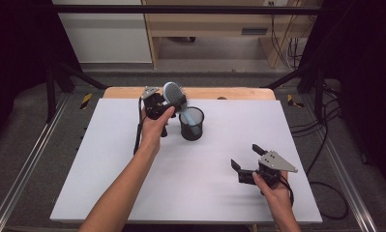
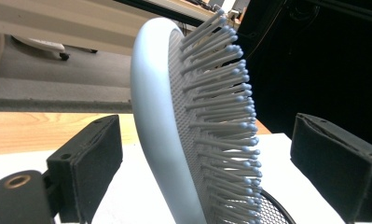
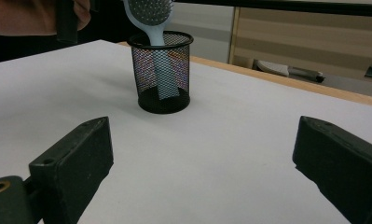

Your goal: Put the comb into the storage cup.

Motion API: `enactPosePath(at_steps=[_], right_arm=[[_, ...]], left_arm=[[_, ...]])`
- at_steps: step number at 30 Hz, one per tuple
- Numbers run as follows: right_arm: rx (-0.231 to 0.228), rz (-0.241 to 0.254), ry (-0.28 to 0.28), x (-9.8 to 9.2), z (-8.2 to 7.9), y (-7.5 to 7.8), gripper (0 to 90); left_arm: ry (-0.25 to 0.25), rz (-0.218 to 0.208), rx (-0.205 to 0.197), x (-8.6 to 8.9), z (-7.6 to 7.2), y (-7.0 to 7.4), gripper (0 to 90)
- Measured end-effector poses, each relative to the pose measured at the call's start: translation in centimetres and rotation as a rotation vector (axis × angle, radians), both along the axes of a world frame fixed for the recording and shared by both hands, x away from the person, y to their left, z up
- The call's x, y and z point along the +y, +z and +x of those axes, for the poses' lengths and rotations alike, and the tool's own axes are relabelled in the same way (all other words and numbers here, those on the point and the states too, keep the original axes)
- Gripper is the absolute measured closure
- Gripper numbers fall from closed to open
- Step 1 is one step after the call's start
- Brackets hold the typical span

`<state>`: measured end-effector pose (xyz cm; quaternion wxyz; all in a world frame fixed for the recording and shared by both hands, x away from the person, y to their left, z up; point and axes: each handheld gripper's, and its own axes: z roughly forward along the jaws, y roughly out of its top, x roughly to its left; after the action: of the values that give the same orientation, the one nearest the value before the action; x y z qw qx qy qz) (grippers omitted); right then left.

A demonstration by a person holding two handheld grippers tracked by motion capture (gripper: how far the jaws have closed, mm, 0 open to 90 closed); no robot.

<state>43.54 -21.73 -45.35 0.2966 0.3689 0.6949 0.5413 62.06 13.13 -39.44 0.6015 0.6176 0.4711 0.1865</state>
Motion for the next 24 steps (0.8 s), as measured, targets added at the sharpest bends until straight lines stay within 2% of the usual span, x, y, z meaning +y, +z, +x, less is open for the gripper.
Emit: enactPosePath(at_steps=[17,21,24], right_arm=[[0.003,0.001,0.002,0.03,-0.01,0.00,5.1],[0.007,0.001,0.002,0.02,0.01,-0.01,5.0],[0.009,0.002,0.004,0.01,-0.02,0.02,5.0]], left_arm=[[0.007,0.027,-0.012,-0.01,-0.23,0.05,4.0],[0.008,0.028,-0.024,0.04,-0.32,0.10,3.8],[-0.008,0.025,-0.050,0.04,-0.46,0.19,3.3]])
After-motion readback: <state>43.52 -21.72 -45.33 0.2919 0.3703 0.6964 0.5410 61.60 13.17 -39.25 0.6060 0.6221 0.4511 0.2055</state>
